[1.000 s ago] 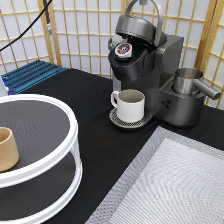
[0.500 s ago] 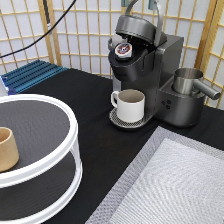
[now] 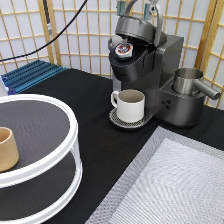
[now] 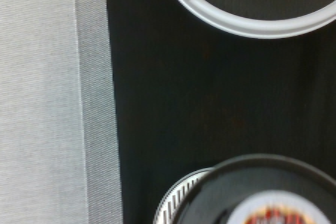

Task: Make coffee

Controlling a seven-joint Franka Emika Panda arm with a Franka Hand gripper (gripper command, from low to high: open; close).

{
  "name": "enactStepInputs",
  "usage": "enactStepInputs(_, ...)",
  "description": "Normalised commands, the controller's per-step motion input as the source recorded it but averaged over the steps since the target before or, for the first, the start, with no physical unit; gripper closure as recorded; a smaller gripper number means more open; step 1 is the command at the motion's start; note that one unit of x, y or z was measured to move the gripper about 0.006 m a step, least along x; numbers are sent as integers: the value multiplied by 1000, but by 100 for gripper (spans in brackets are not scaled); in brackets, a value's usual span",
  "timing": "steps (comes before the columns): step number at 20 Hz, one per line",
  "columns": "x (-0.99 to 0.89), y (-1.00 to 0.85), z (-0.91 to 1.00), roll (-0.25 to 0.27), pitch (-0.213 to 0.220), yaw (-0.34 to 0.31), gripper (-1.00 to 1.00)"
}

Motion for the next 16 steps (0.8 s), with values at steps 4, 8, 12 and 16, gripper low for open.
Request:
enactStepInputs(4, 71, -226, -206, -30, -10, 71, -100)
enactStepInputs(8, 27, -490, -311, 4, 0, 81, -100)
enactStepInputs(12, 2, -576, -471, 25, 0, 78, -100)
enactStepInputs(16, 91, -351, -359, 23, 0, 64, -100)
